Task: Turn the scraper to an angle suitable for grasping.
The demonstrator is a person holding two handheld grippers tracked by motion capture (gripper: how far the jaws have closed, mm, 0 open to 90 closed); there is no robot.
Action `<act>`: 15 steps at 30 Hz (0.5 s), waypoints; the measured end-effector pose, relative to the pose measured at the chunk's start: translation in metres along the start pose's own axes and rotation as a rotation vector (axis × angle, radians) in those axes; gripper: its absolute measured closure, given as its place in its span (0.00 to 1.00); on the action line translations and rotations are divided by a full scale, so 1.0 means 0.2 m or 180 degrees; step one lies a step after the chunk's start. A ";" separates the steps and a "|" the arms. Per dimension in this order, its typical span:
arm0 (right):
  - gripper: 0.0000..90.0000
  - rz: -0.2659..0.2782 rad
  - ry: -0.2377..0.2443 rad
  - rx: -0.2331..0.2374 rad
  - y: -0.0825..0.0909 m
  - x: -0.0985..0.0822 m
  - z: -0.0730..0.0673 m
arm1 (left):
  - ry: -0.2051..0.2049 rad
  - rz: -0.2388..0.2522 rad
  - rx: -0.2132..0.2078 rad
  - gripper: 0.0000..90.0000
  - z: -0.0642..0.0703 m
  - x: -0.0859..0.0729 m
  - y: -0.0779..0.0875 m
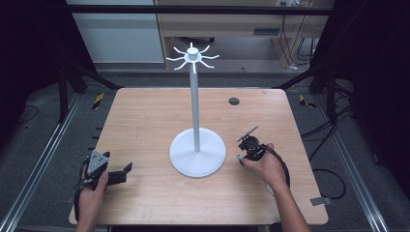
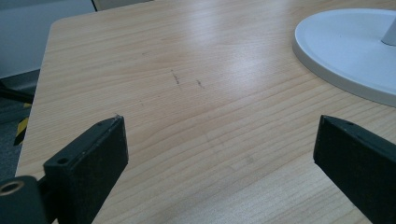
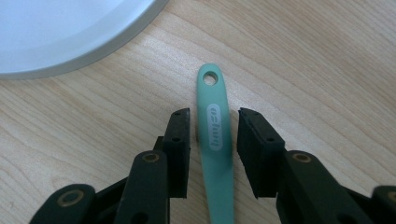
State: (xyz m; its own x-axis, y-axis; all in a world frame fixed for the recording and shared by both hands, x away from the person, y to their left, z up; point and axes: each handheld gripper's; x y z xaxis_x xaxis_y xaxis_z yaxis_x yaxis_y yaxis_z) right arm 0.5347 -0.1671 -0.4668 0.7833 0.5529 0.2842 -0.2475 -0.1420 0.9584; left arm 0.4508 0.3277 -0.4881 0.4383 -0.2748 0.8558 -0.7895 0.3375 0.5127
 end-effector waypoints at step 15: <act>0.81 -0.0088 0.0004 0.0054 -0.02 0.02 0.01 | -0.0022 -0.0006 -0.0022 0.03 0.01 0.00 0.00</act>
State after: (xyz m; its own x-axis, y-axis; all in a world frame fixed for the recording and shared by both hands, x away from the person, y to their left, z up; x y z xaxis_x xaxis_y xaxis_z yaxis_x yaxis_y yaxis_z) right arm 0.5396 -0.1669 -0.4688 0.7889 0.5579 0.2575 -0.2161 -0.1403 0.9662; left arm 0.4509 0.3258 -0.4883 0.4369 -0.2816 0.8543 -0.7857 0.3430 0.5149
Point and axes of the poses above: each handheld gripper's, and its own axes: y roughly backward along the jaws, x roughly out of its top, z roughly to its right, and after that the axes turned 4 degrees about -z, right-handed
